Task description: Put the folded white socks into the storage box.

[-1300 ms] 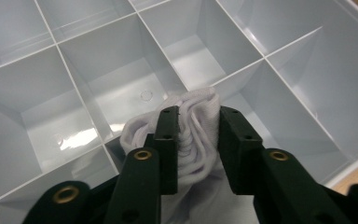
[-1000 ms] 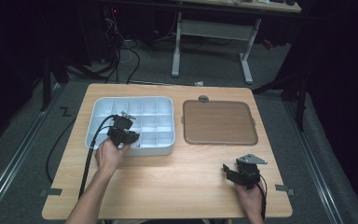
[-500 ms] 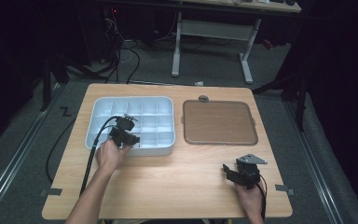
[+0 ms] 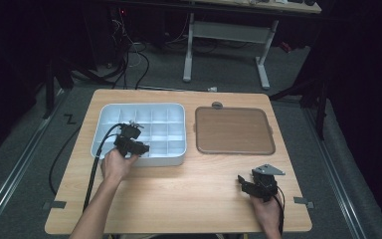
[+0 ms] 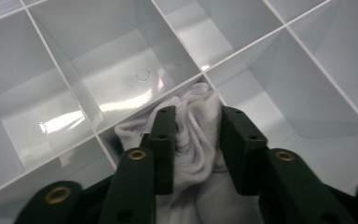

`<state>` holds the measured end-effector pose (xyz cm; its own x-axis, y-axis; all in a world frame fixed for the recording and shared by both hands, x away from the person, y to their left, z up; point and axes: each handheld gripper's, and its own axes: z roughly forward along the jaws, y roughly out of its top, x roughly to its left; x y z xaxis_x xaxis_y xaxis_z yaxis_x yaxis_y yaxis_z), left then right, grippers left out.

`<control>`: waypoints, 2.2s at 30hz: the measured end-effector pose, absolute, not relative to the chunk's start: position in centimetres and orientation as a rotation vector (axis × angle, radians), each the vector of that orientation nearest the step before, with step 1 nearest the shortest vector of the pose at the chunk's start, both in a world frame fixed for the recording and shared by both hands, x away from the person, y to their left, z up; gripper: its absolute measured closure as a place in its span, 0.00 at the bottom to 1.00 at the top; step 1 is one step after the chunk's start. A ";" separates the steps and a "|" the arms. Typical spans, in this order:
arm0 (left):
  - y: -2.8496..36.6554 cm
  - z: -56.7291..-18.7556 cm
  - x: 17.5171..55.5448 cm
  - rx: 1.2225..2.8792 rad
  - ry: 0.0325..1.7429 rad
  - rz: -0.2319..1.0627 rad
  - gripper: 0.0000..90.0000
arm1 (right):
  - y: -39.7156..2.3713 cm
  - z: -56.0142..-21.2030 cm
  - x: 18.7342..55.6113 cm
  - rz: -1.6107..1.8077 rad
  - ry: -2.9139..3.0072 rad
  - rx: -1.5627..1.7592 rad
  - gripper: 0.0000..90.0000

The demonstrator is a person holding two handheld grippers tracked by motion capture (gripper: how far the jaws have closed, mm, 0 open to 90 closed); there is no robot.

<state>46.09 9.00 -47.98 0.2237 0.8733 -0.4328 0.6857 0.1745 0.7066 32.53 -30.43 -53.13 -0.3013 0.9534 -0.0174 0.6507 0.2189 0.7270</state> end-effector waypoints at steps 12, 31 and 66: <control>9.7 -47.2 45.2 1.501 1.460 0.295 0.56 | -30.4 -53.1 32.5 0.861 2.032 1.478 0.41; 12.9 -45.2 43.9 1.331 1.440 0.276 0.50 | -30.4 -53.1 32.5 0.862 2.032 1.477 0.41; 16.9 -43.6 39.8 1.197 1.411 0.254 0.48 | -30.4 -53.1 32.6 0.861 2.031 1.478 0.42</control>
<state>39.75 16.92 -43.61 0.2380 0.7558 -0.6101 0.4958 0.4456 0.7454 32.56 -30.43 -53.13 -0.3002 0.9537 -0.0173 0.6505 0.2180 0.7275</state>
